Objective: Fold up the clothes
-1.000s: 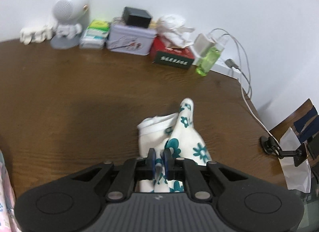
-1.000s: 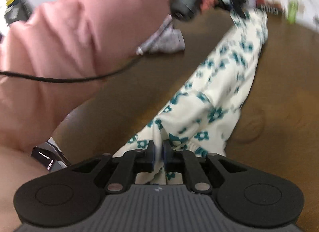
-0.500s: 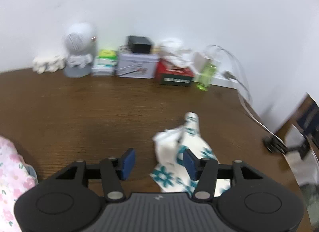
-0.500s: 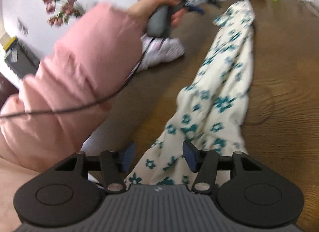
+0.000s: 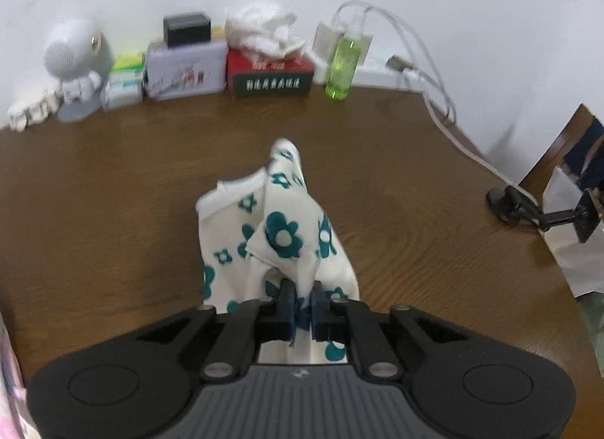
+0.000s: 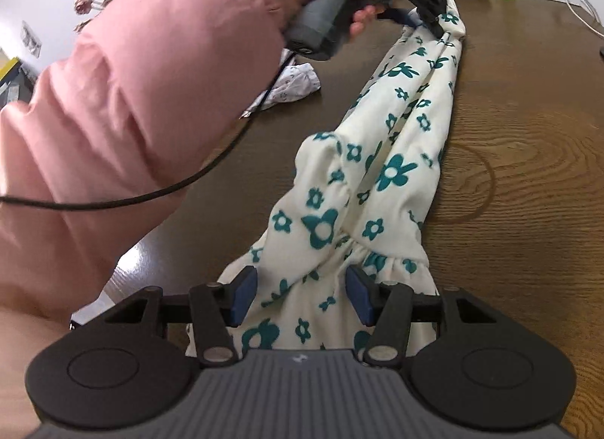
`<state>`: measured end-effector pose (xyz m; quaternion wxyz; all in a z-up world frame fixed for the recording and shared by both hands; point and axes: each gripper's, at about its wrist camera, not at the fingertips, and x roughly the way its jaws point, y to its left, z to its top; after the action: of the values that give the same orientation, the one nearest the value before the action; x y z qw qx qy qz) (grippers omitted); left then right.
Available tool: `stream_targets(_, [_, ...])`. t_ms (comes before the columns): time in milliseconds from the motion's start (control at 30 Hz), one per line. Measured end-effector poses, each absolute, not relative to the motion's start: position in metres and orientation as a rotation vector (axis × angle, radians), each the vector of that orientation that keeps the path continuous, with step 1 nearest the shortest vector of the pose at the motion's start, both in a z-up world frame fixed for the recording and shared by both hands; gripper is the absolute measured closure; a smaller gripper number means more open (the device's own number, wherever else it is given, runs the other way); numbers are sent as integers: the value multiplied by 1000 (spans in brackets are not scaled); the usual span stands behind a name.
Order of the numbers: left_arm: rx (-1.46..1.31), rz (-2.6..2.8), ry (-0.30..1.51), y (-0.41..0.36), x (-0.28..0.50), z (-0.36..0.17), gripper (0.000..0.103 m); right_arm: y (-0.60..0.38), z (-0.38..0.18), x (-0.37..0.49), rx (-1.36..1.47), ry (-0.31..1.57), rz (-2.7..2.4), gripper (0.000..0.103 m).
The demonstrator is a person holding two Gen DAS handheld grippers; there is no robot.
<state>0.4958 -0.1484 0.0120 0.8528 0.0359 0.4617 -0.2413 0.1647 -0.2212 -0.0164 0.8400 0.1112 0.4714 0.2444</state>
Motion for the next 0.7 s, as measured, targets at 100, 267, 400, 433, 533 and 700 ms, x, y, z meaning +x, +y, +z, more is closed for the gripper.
stream_targets(100, [47,-509,968,-133,501,13,97,-222,-22,162,221,1014,536,55])
stream_targets(267, [-30,-523,972,-109,505,4,92,-221,-24,155,216,1012,571,58])
stream_targets(400, [-24,-536,961,-100,502,7,77,-233,-3,144,216,935,554,57])
stream_targets(433, [-17,-534,952,-99,500,11,73,-238,1,145,208,914,530,57])
stream_targets(533, [9,-526,910,-94,489,26,66,-245,7,150,186,878,470,57])
stream_targets(700, [101,-591,885,-91,452,45,65,-227,-1,160,115,864,488,59])
